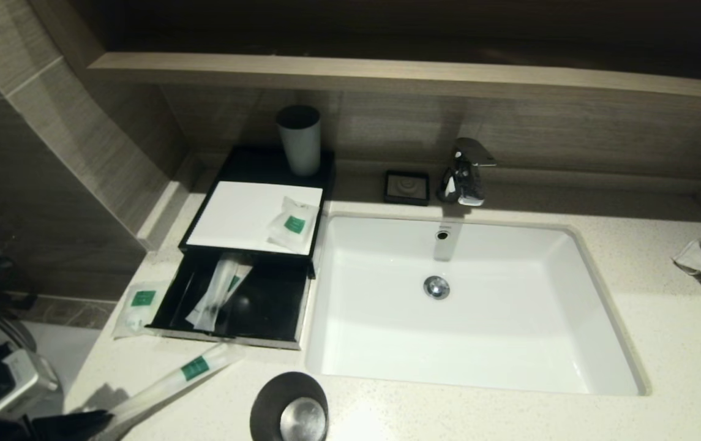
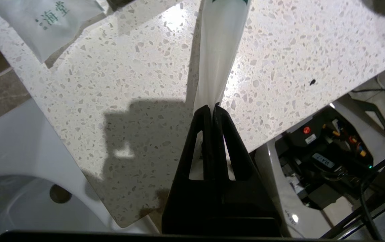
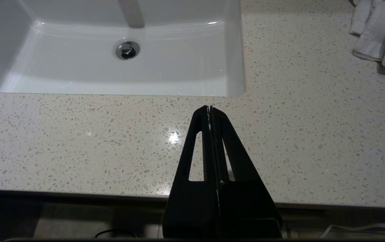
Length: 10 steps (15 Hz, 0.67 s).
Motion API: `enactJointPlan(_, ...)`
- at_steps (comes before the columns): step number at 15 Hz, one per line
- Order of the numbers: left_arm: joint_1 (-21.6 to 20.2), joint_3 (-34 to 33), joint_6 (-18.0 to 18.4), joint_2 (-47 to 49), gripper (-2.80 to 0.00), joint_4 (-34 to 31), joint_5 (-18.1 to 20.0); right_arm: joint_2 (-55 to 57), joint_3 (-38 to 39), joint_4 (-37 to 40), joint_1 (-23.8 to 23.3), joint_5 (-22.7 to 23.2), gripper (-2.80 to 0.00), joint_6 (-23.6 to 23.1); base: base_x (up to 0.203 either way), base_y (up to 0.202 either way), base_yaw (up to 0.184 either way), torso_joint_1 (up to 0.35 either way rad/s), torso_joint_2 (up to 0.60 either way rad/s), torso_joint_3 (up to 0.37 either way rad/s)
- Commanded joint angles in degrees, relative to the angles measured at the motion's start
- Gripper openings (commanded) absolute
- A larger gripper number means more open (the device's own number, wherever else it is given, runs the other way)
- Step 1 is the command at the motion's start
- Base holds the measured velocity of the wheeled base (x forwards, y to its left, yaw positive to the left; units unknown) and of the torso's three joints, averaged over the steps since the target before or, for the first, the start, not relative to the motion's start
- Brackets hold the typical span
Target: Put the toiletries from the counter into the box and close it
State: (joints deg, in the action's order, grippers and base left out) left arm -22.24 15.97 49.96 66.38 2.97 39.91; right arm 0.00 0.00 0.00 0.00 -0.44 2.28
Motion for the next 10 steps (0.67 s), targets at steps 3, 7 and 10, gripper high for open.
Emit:
enactJointPlan(3,0.0,4.01,-8.92,-3.56,-2.8,-3.67,0.34,0.09,0.0,0.0,0.0,0.0,-2.8,0.01,0.0,0.0,0.0,0.0,0.0,0.0)
enactJointPlan(7,0.16,6.31,-17.44,-5.52,-2.8,-4.37,2.19,0.09,0.0,0.0,0.0,0.0,-2.8,0.01,0.0,0.0,0.0,0.0,0.0,0.0)
enactJointPlan(10,0.22,8.22,-20.49,-6.0,-2.8,-4.37,3.86,0.09,0.0,0.0,0.0,0.0,-2.8,0.01,0.0,0.0,0.0,0.0,0.0,0.0)
